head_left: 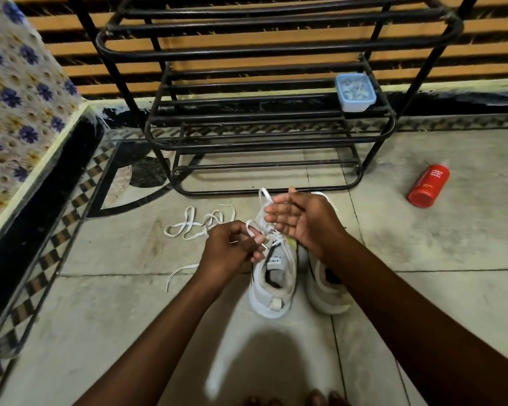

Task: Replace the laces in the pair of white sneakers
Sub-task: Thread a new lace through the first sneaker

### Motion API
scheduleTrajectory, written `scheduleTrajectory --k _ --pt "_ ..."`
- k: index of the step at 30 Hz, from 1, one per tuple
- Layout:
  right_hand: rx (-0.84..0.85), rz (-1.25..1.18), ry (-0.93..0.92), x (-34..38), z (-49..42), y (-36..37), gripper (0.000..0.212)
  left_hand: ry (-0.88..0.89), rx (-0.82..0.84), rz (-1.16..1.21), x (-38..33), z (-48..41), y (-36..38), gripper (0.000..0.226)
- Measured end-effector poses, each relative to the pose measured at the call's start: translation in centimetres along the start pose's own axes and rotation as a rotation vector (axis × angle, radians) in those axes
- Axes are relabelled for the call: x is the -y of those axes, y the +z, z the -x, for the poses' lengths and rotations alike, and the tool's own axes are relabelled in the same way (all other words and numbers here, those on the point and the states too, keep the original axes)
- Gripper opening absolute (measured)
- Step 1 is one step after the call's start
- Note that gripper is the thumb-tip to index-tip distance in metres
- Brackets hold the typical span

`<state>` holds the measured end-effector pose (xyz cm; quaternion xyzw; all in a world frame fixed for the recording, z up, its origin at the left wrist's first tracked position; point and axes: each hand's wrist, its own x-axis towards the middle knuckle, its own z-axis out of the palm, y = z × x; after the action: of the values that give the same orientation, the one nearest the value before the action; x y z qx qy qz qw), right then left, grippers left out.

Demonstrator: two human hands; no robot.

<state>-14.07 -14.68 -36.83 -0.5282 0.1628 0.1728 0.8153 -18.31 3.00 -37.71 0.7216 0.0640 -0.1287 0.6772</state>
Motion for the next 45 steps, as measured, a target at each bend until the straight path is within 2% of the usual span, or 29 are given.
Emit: scheduleTrajectory --k 5,11,14,19,22,28,34,41,45 --pt "0.032 0.112 -0.026 0.5 -2.1 1.2 0.031 -0.054 -0.032 0.005 0.7 0.1 -0.6 0.022" --pt "-0.129 0.710 -0.308 -0.6 -1.9 0.8 0.013 -0.144 -0.067 0.158 1.5 0.1 -0.9 0.004" --pt "-0.231 0.997 -0.302 -1.7 -0.3 -0.2 0.013 -0.160 -0.079 0.202 1.6 -0.2 -0.3 0.004" --pt "-0.315 1.121 -0.258 -3.5 1.9 -1.3 0.012 -0.074 -0.053 0.105 2.1 -0.4 1.0 0.007" --pt "-0.270 1.189 -0.296 -4.0 2.4 -1.2 0.019 -0.041 -0.080 0.084 2.5 -0.4 1.7 0.005" --pt "-0.325 1.132 -0.338 -4.3 3.1 -1.8 0.023 0.018 -0.150 -0.034 2.9 -0.2 2.9 0.007" --pt "-0.374 0.949 -0.402 -5.7 3.8 -2.2 0.019 0.039 -0.241 -0.164 3.4 -0.2 4.1 0.008" --pt "-0.335 0.833 -0.402 -6.0 3.3 -2.6 0.017 0.080 -0.302 -0.279 4.0 -0.6 5.0 0.012" --pt "-0.346 0.771 -0.403 -6.2 3.1 -2.8 0.020 0.122 -0.282 -0.321 4.3 -0.9 4.9 0.028"
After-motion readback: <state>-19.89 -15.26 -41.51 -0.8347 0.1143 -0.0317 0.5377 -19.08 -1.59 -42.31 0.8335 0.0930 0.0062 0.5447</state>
